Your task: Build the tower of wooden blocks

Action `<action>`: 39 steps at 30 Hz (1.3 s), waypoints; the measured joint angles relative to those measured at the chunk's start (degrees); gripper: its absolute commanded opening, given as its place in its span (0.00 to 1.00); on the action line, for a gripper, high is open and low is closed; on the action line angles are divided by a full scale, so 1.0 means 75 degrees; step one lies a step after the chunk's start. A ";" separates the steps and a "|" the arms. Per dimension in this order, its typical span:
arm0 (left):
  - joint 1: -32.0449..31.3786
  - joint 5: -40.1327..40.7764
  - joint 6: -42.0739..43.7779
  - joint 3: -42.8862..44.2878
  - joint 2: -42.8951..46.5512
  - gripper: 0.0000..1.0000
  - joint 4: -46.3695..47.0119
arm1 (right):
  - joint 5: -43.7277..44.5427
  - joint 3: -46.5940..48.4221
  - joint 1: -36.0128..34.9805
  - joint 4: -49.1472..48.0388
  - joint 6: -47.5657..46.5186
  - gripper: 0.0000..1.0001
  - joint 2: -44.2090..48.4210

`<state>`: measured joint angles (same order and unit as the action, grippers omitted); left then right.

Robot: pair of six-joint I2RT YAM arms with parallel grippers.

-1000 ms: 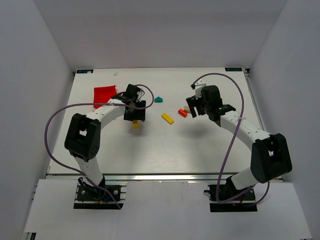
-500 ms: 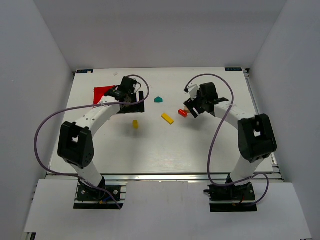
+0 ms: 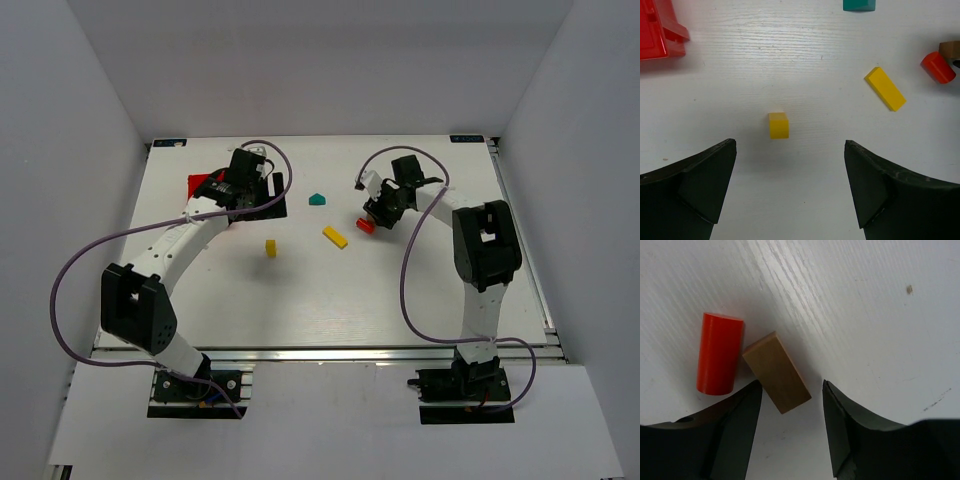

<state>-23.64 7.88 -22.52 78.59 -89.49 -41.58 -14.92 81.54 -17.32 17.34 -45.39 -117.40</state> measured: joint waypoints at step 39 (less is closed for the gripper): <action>-0.0746 -0.5292 -0.0979 -0.1131 0.0717 0.81 0.3147 | -0.2489 -0.3552 -0.1932 -0.3156 0.2777 0.17 0.4969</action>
<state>-29.23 -31.81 -29.87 70.11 -84.12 -17.98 -33.58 54.89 -31.81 -6.33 -24.56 -80.14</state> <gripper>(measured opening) 0.871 0.356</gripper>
